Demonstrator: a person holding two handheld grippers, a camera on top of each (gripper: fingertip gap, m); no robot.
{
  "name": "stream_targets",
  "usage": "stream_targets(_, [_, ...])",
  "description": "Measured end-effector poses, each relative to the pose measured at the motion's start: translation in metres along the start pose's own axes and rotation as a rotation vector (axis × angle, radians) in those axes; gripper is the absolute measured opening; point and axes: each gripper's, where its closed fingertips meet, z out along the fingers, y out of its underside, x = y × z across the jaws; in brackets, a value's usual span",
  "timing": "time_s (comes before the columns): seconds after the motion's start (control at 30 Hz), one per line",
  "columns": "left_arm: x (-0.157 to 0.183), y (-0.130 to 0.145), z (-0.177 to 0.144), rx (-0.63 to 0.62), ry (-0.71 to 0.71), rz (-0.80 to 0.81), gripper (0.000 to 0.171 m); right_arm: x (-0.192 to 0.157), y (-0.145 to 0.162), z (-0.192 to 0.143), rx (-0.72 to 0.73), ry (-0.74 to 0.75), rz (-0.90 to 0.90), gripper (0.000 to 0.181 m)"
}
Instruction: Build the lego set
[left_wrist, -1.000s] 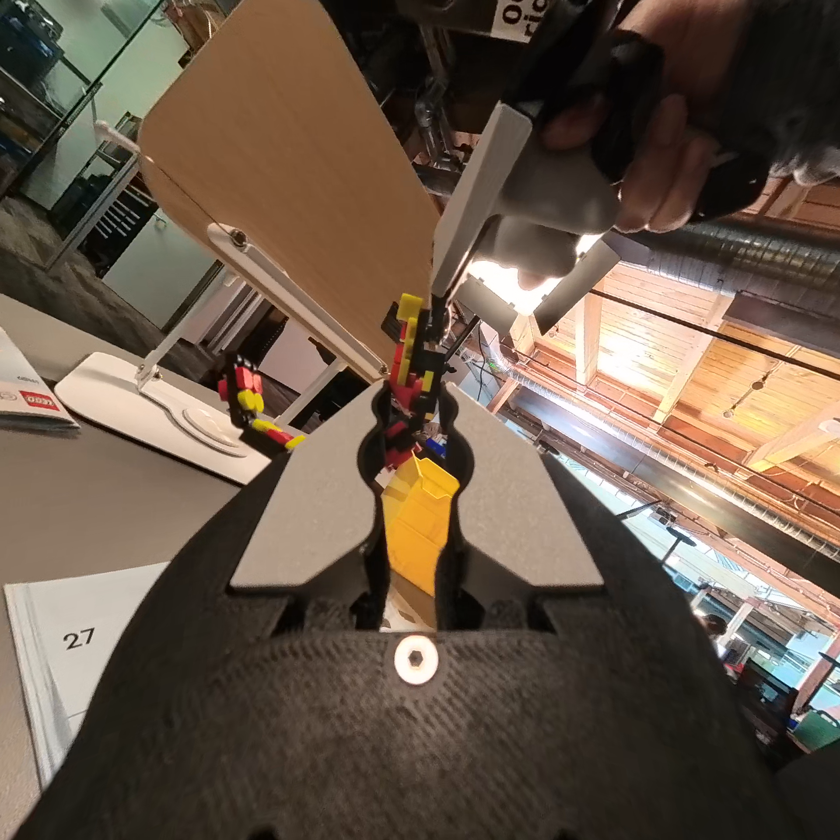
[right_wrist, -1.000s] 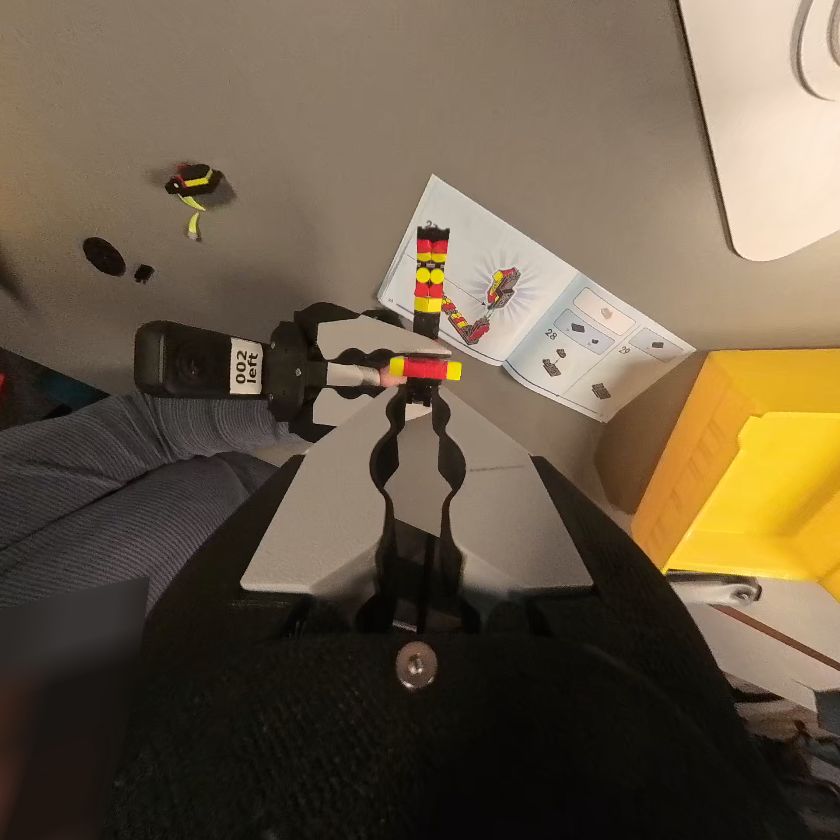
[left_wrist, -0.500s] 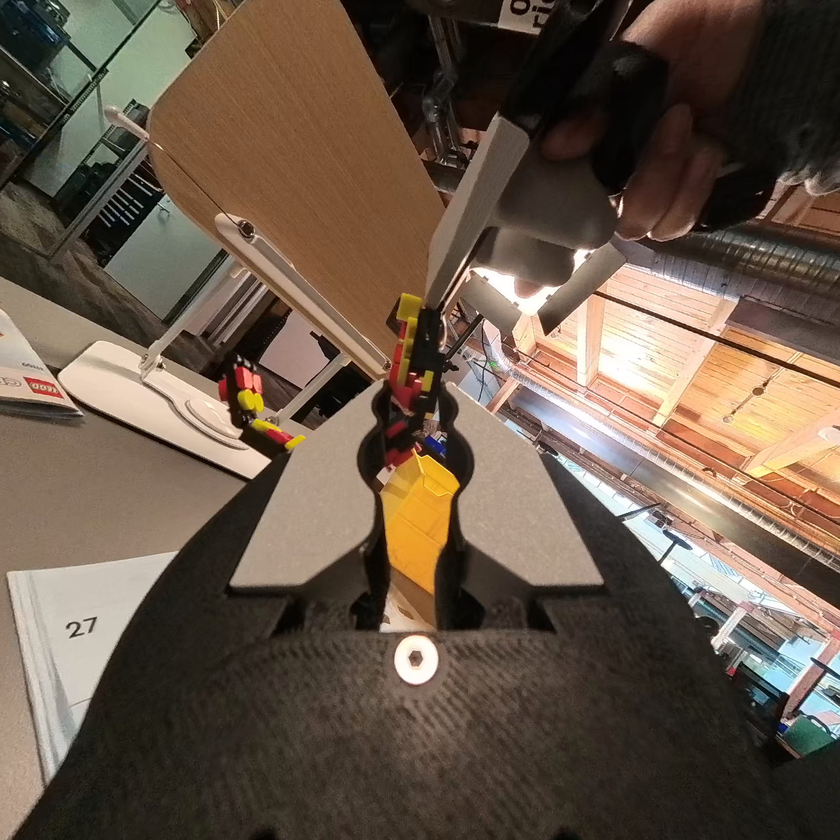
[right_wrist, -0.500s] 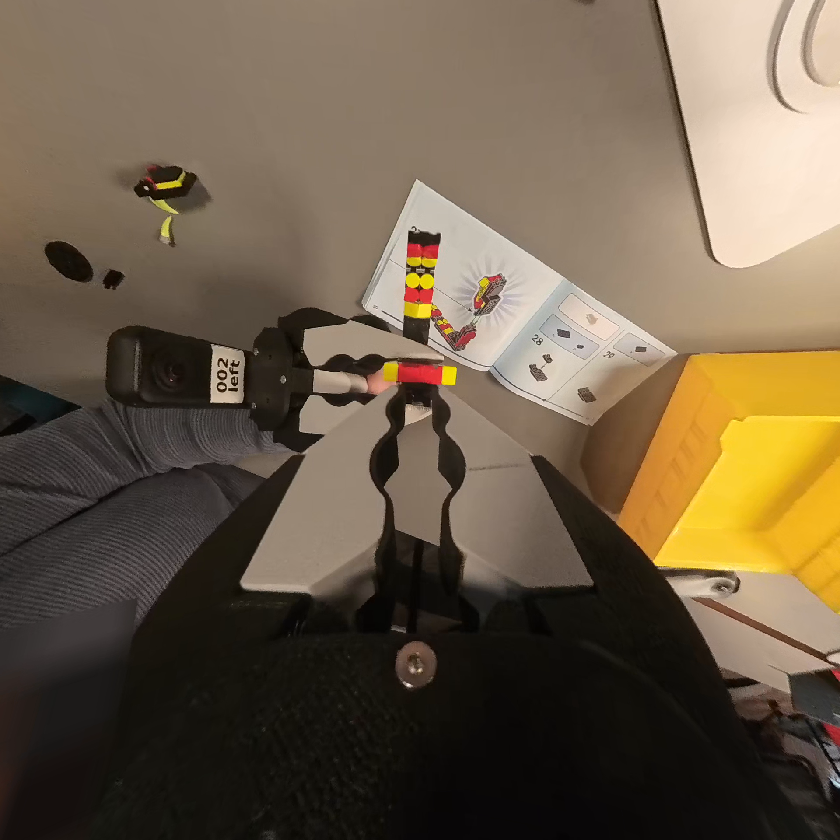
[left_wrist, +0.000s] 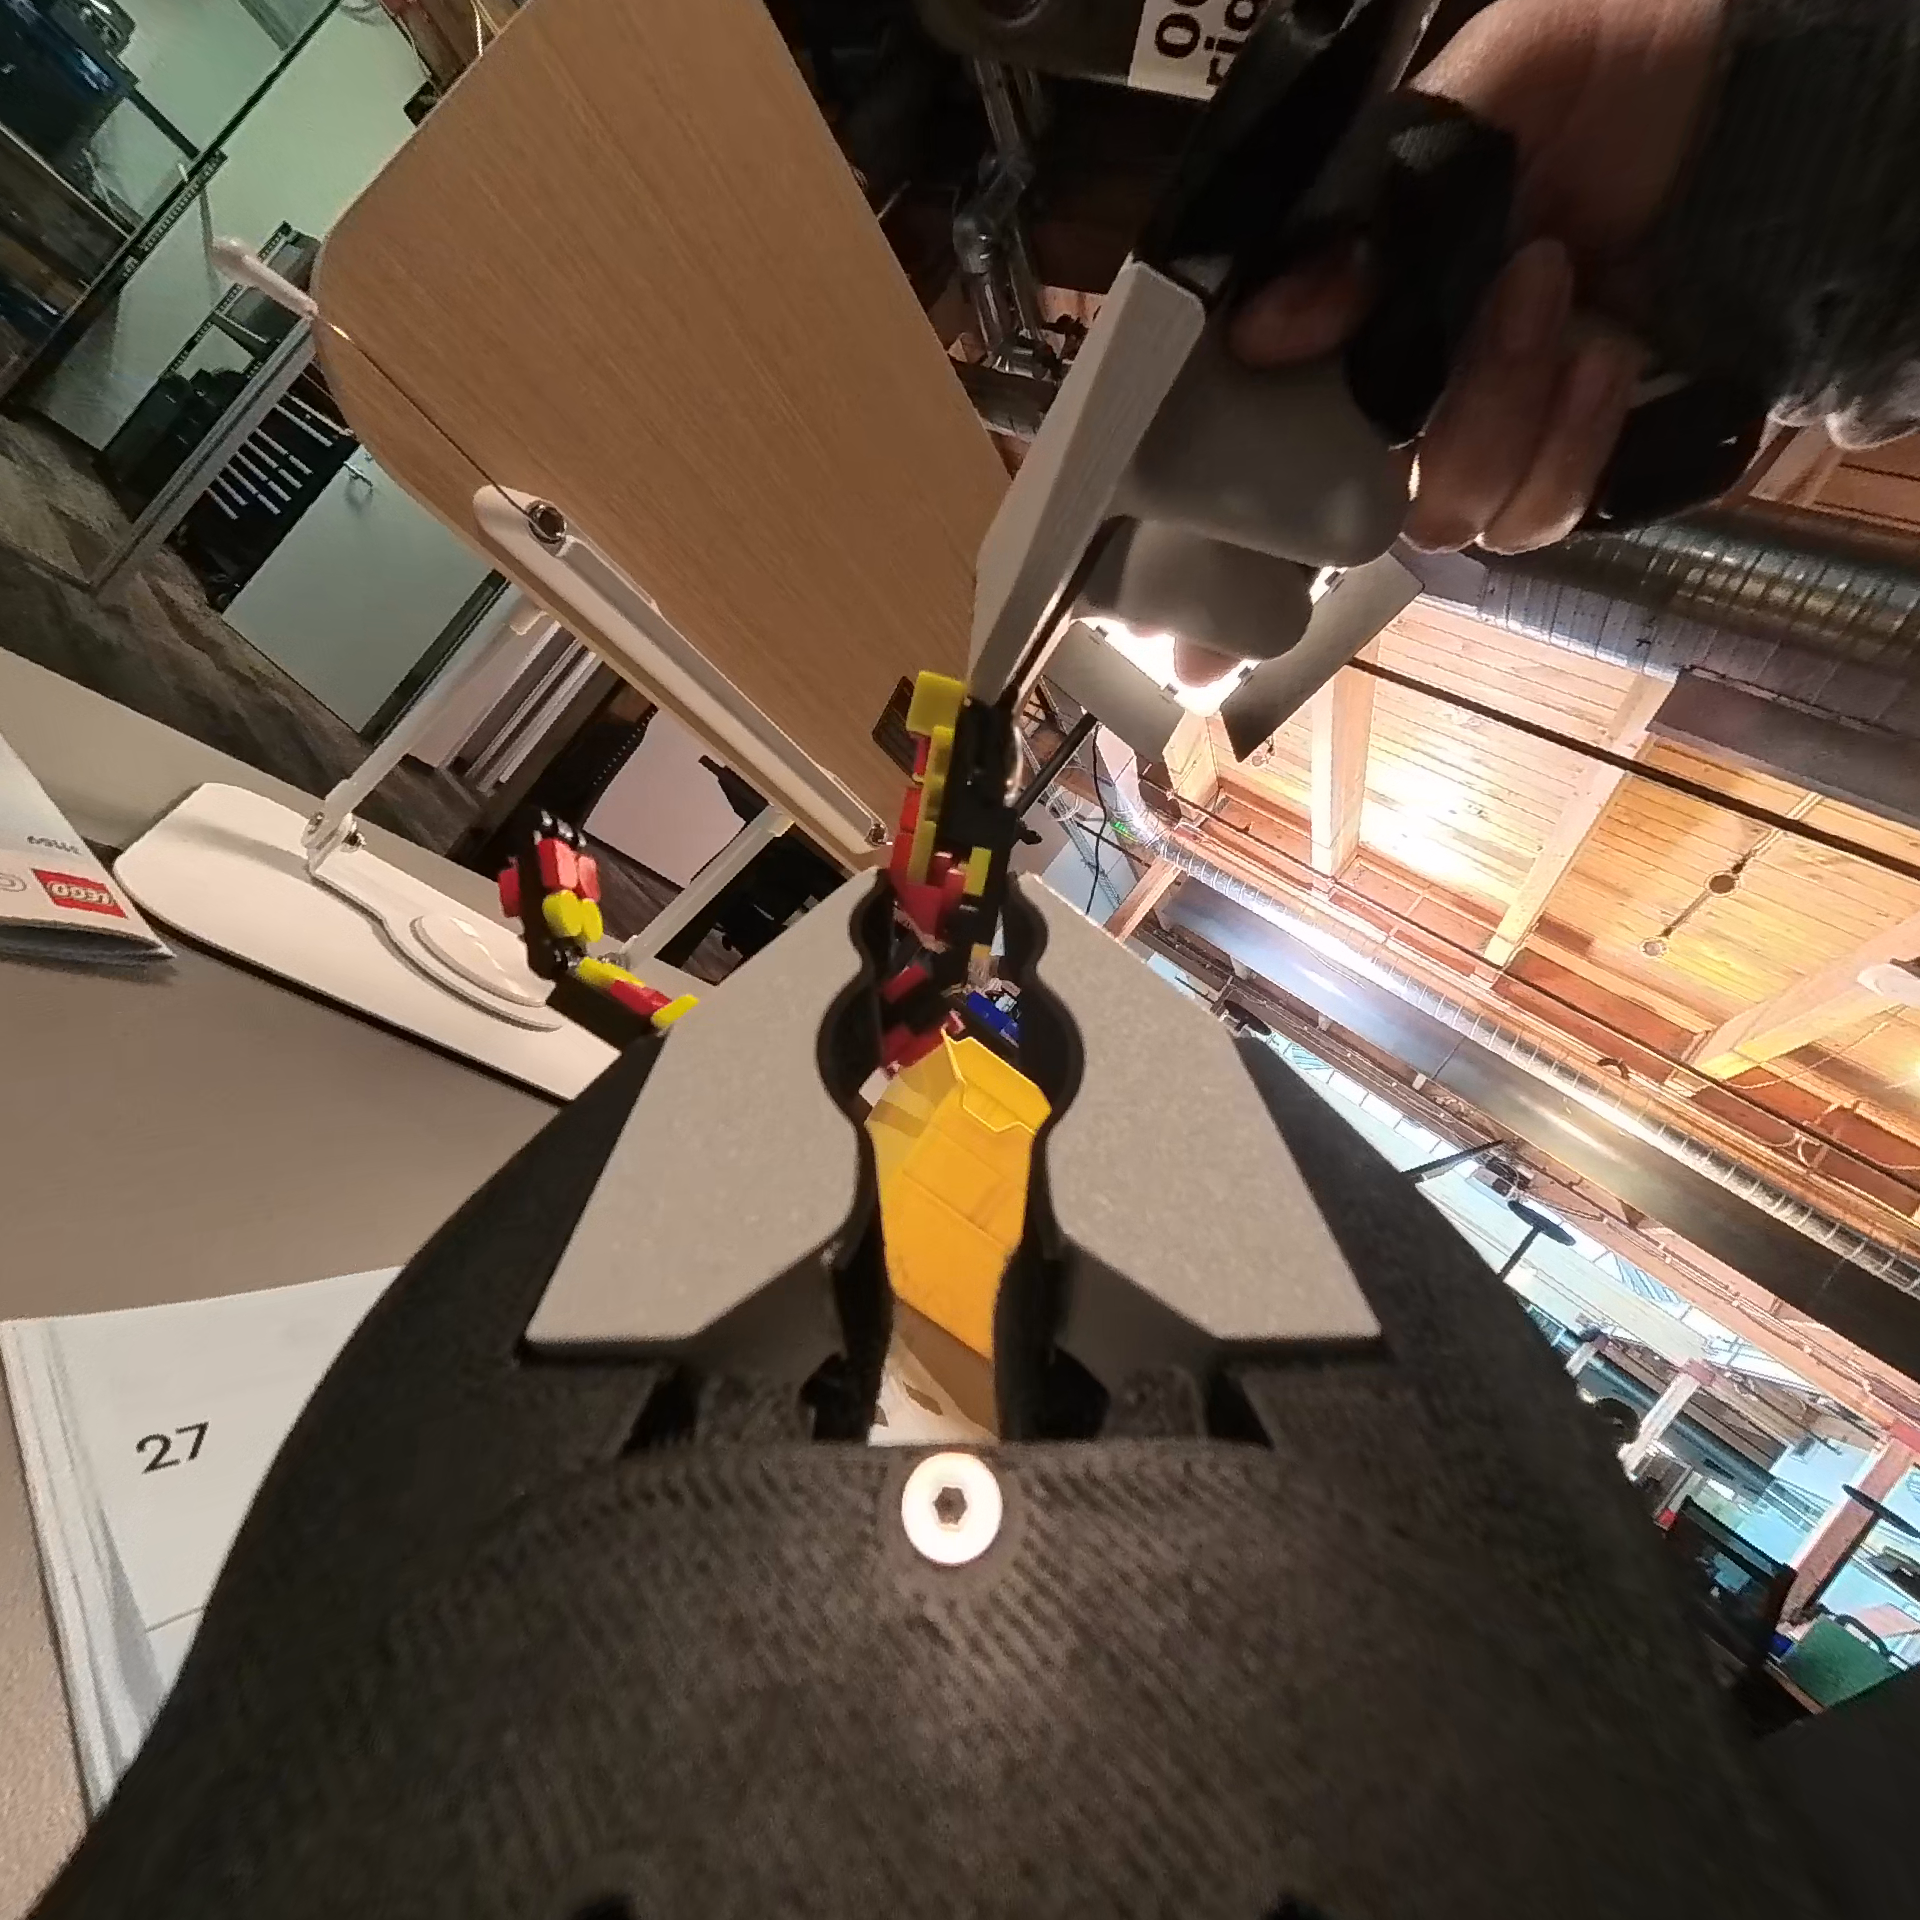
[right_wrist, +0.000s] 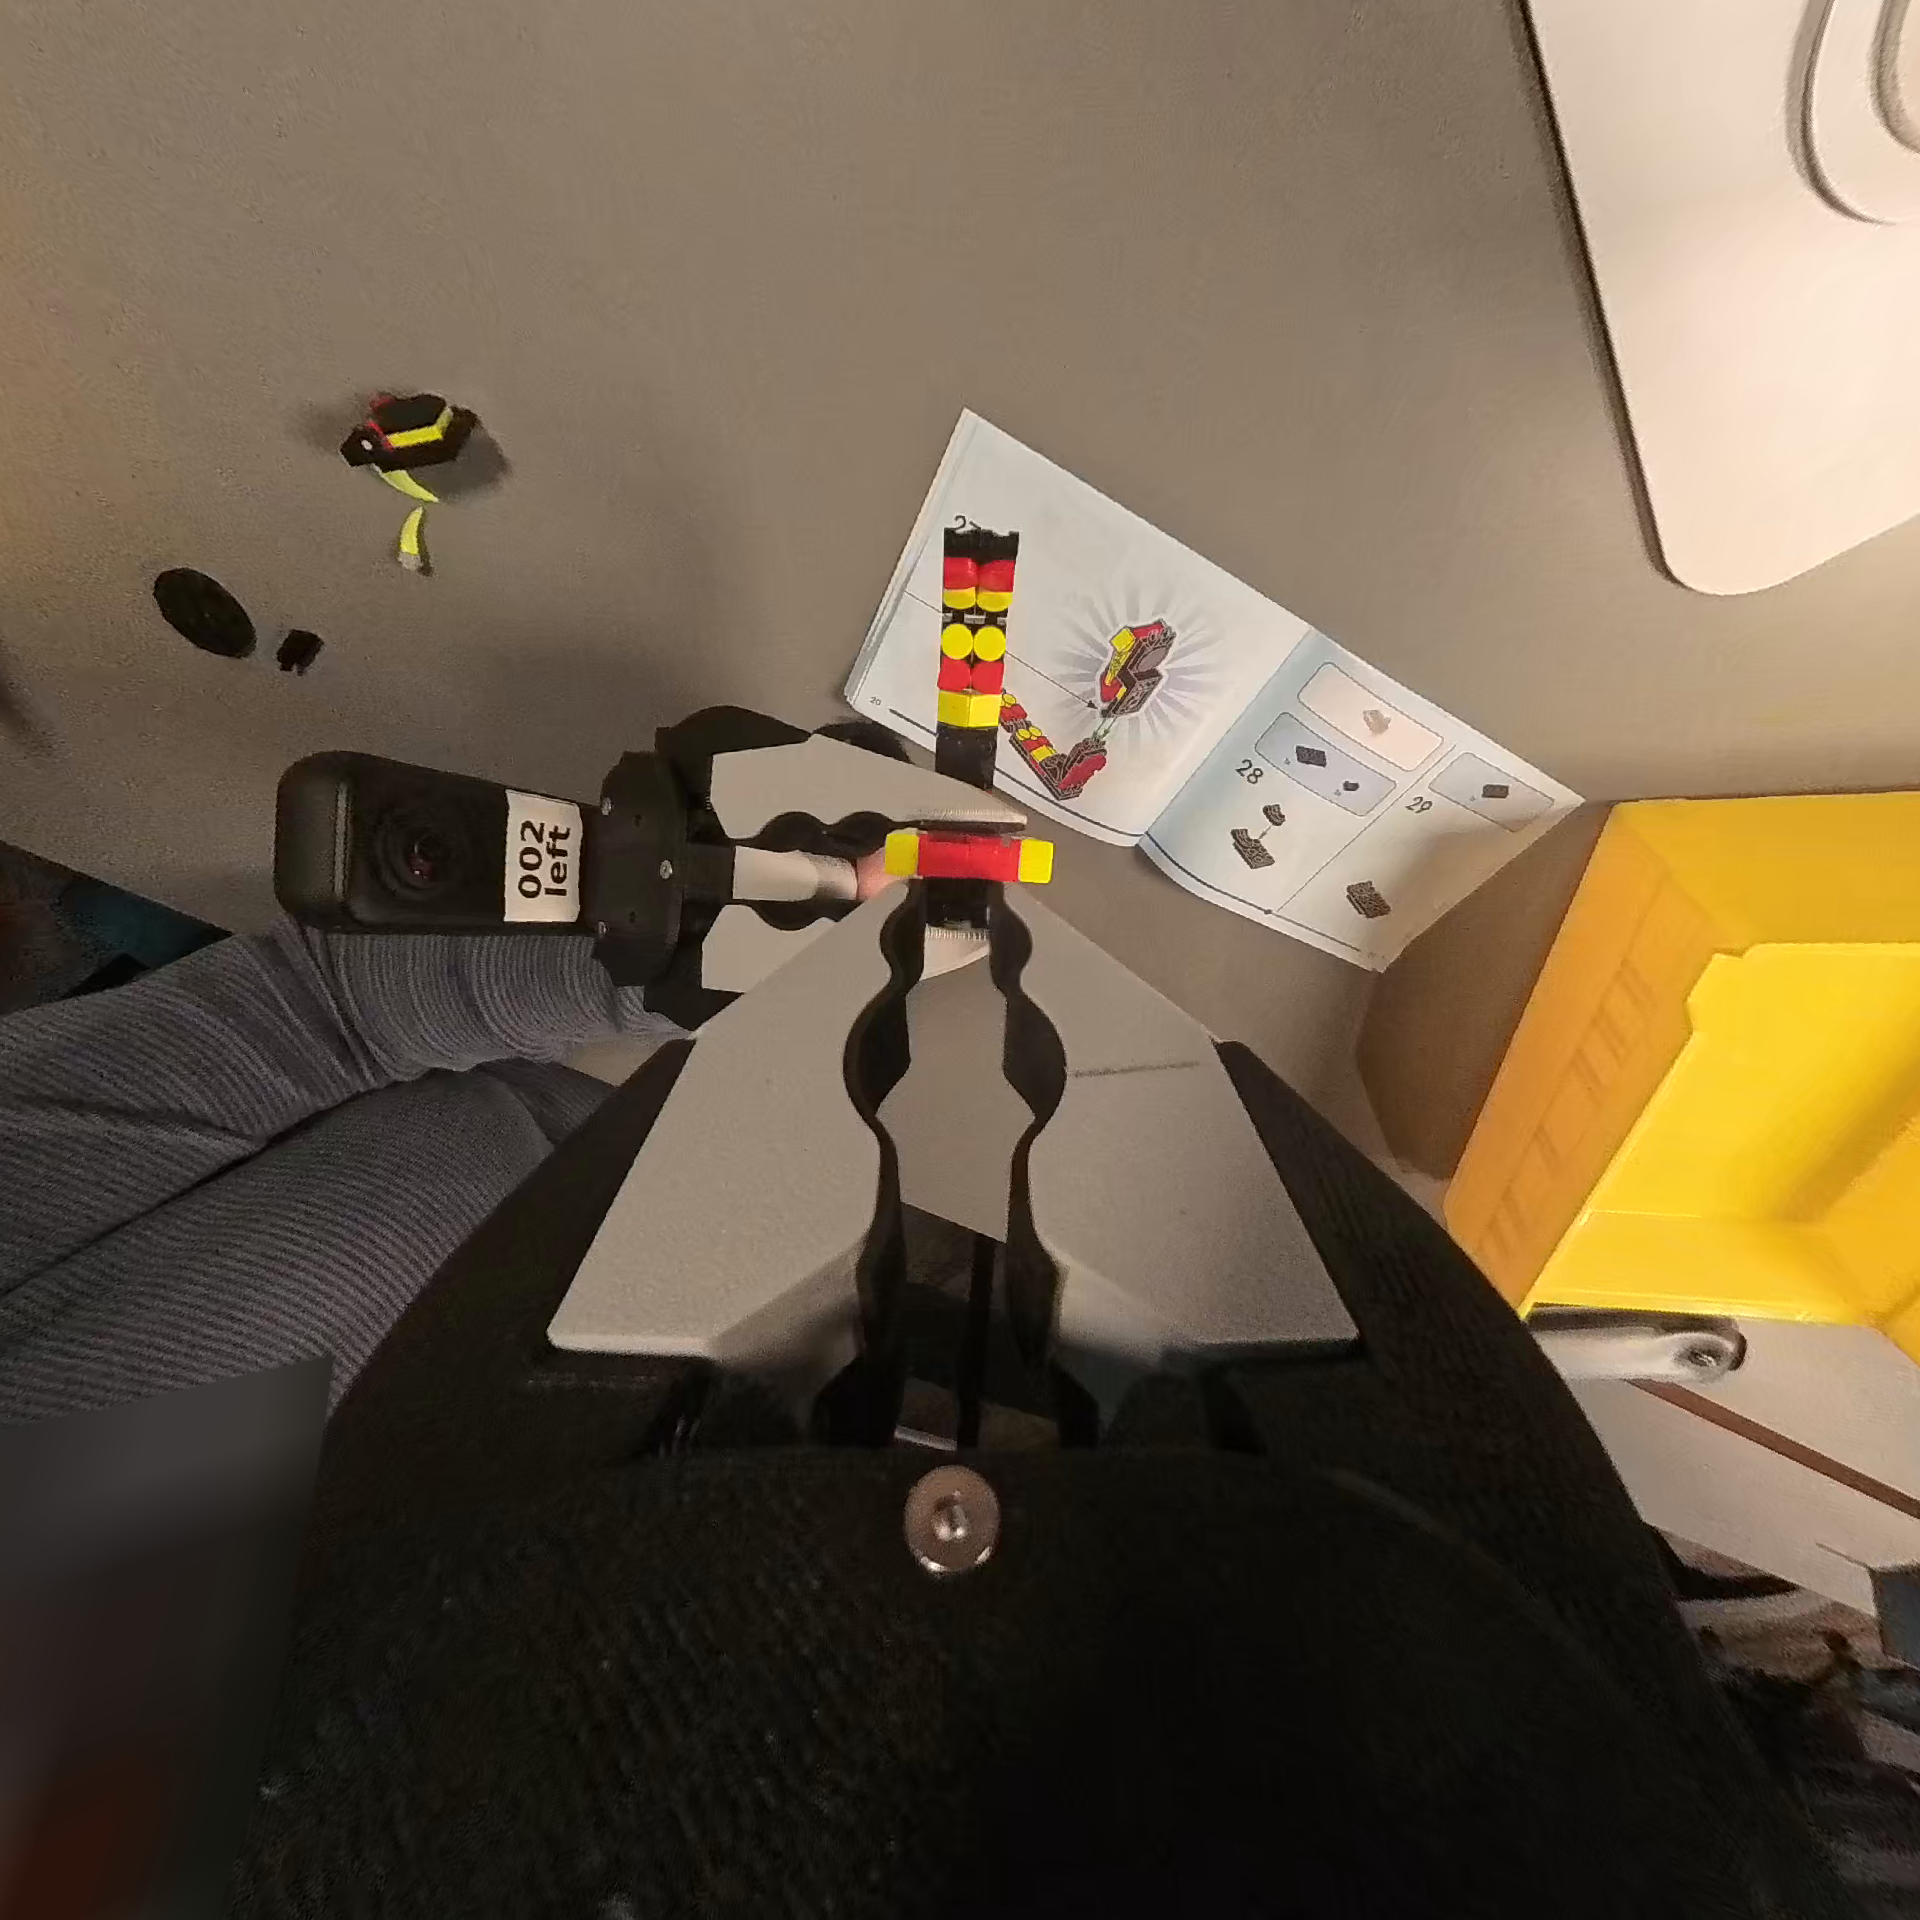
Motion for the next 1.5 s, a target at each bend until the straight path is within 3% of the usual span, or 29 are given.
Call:
stream_targets(0.33, [0.002, 0.001, 0.0, -0.004, 0.007, 0.003, 0.018, 0.001, 0.001, -0.001, 0.005, 0.003, 0.005, 0.016])
stream_targets(0.5, [0.004, 0.003, 0.001, -0.013, 0.022, -0.003, 0.018, -0.003, 0.0, -0.022, 0.084, -0.043, -0.069, 0.028])
stream_targets(0.67, [0.025, 0.008, 0.004, -0.033, 0.168, -0.082, 0.018, -0.009, 0.021, -0.048, 0.368, -0.075, -0.472, 0.037])
stream_targets(0.8, [0.05, 0.017, 0.005, -0.074, 0.341, -0.206, 0.019, -0.003, 0.049, -0.058, 0.688, -0.171, -0.465, 0.059])
stream_targets(0.97, [0.077, 0.029, 0.002, -0.143, 0.487, -0.274, 0.018, 0.027, 0.084, -0.047, 1.078, -0.232, -0.402, 0.068])
stream_targets(1.13, [0.101, 0.041, -0.005, -0.207, 0.632, -0.358, 0.018, 0.029, 0.103, -0.028, 1.252, -0.483, -0.34, 0.059])
stream_targets(1.5, [0.114, 0.05, -0.01, -0.261, 0.692, -0.364, 0.018, 0.016, 0.104, -0.014, 1.217, -0.523, -0.409, 0.034])
